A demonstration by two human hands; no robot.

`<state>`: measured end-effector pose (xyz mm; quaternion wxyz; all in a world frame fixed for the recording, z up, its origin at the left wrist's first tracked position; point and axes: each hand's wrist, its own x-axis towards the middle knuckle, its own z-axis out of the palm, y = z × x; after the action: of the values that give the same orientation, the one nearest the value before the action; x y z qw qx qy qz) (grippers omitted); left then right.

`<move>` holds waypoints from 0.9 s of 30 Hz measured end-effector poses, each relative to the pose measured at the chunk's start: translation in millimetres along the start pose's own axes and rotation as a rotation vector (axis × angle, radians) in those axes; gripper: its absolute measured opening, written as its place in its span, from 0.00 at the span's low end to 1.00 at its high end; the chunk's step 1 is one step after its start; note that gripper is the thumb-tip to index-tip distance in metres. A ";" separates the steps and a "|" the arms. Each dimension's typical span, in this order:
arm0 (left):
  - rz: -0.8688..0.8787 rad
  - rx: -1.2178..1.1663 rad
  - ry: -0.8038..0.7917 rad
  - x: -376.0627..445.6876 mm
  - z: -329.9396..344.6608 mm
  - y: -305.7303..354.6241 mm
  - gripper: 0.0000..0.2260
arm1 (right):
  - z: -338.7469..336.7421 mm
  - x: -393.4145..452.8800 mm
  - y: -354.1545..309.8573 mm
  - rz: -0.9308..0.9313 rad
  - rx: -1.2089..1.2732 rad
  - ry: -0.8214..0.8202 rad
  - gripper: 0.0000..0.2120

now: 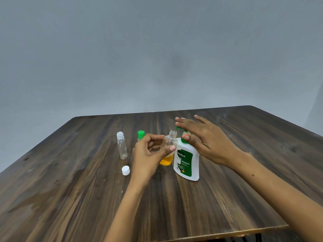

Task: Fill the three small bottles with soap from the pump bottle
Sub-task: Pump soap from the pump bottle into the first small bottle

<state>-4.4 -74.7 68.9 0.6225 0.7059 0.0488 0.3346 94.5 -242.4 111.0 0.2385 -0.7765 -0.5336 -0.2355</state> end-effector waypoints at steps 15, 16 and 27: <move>-0.004 0.009 -0.004 0.6 -1.4 0.8 0.15 | 2.0 0.4 1.9 0.016 0.064 0.024 0.39; -0.004 0.010 -0.006 1.0 -1.1 0.7 0.15 | 2.3 0.9 2.0 0.016 0.070 0.028 0.39; -0.012 0.018 -0.038 0.9 1.0 -2.3 0.17 | 4.3 2.0 3.6 0.072 0.183 0.056 0.38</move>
<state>-2.3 -74.7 67.1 0.6190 0.7173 0.0441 0.3169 99.0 -239.4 108.5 0.3318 -0.7632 -0.5177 -0.1987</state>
